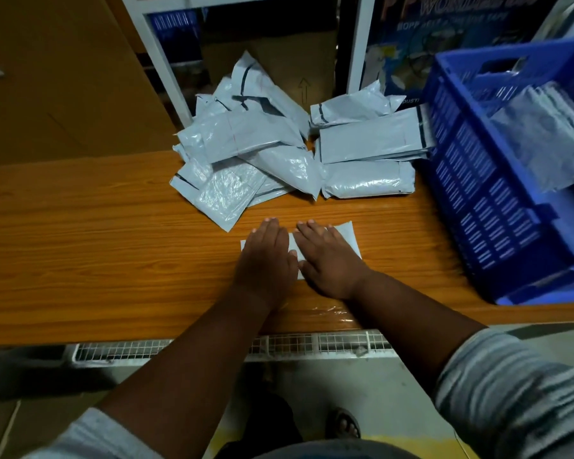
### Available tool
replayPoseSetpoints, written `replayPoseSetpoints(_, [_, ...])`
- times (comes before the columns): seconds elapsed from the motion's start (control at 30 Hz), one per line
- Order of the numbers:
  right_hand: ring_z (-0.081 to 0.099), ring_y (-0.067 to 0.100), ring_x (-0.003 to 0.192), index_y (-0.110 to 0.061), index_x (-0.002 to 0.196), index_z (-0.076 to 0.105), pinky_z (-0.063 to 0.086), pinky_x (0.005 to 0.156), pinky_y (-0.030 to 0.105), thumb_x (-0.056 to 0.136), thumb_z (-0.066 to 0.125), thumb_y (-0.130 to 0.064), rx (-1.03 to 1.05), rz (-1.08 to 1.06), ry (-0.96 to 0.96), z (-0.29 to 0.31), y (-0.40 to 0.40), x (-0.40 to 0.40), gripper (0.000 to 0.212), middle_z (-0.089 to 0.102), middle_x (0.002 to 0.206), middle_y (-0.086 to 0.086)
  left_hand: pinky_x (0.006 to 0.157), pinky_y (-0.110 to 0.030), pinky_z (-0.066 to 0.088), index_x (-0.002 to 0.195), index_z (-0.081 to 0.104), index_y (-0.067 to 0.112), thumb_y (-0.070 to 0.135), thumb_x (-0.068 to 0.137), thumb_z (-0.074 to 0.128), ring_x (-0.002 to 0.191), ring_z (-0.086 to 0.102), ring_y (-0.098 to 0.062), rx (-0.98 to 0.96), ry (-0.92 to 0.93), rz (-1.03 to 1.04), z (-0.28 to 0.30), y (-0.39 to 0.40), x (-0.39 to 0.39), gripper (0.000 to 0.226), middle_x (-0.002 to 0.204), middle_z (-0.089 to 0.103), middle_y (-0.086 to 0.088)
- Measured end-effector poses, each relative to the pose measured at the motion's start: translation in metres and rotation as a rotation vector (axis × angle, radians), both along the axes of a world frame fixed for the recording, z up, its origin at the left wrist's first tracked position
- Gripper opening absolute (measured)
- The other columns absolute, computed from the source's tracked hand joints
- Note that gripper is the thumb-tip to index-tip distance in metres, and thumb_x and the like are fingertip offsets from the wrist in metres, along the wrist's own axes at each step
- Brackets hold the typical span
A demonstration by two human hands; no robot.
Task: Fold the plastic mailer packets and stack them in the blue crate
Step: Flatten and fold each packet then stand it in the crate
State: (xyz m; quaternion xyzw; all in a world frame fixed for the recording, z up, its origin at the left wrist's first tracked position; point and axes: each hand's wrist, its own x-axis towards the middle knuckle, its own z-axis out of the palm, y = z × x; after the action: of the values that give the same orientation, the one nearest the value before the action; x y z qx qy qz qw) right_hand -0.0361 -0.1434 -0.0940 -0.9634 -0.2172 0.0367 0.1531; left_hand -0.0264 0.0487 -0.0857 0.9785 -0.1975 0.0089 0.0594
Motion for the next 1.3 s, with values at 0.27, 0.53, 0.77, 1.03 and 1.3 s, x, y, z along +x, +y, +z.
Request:
replayPoseSetpoints(0.27, [0.02,0.034,0.163,-0.008,0.165,0.034,0.008,0.132,0.059,0.103,0.032,-0.05,-0.259,-0.007,-0.201,0.006,-0.009,0.001,0.075,0.028,0.173,0.018,0.124,-0.07,0.017,0.167,0.028,0.028,0.059,0.102,0.02,0.161,0.022,-0.037,0.123,-0.038,0.002,-0.022,-0.012,-0.002,0.073,0.174,0.028,-0.009])
replayPoseSetpoints(0.53, [0.012,0.031,0.164,-0.013,0.168,0.026,0.009,0.132,0.056,0.106,0.036,-0.048,-0.1,0.0,-0.124,-0.012,-0.019,0.01,0.071,0.017,0.177,0.014,0.123,-0.071,0.018,0.167,0.024,0.029,0.06,0.103,0.023,0.161,0.017,-0.037,0.106,-0.046,0.015,-0.024,-0.013,-0.004,0.071,0.176,0.02,-0.008])
replayPoseSetpoints(0.77, [0.013,0.014,0.164,-0.023,0.167,0.034,0.001,0.134,0.042,0.103,0.043,-0.042,0.433,-0.2,0.252,0.012,-0.032,0.022,0.068,0.022,0.177,-0.001,0.125,-0.07,0.013,0.17,0.015,0.032,0.064,0.099,0.012,0.164,0.01,-0.036,0.138,0.043,0.013,-0.017,-0.013,-0.003,0.078,0.179,0.01,-0.008])
replayPoseSetpoints(1.03, [-0.013,0.033,0.165,-0.025,0.171,0.0,-0.002,0.13,0.063,0.106,0.014,-0.073,-0.183,-0.127,-0.005,-0.003,-0.027,-0.046,0.083,-0.013,0.179,0.008,0.125,-0.074,0.006,0.168,0.021,0.024,0.072,0.099,0.032,0.165,0.007,-0.039,0.16,-0.019,-0.05,-0.013,-0.011,-0.031,0.085,0.178,0.009,-0.015])
replayPoseSetpoints(1.3, [-0.016,0.024,0.164,-0.038,0.169,-0.011,-0.01,0.124,0.072,0.097,0.012,-0.085,-0.367,-0.093,0.268,0.026,-0.027,-0.025,0.089,-0.017,0.178,-0.003,0.127,-0.069,0.006,0.171,0.0,0.028,0.072,0.094,0.014,0.165,-0.003,-0.034,0.208,0.066,-0.086,-0.023,-0.005,-0.038,0.09,0.179,-0.005,-0.01])
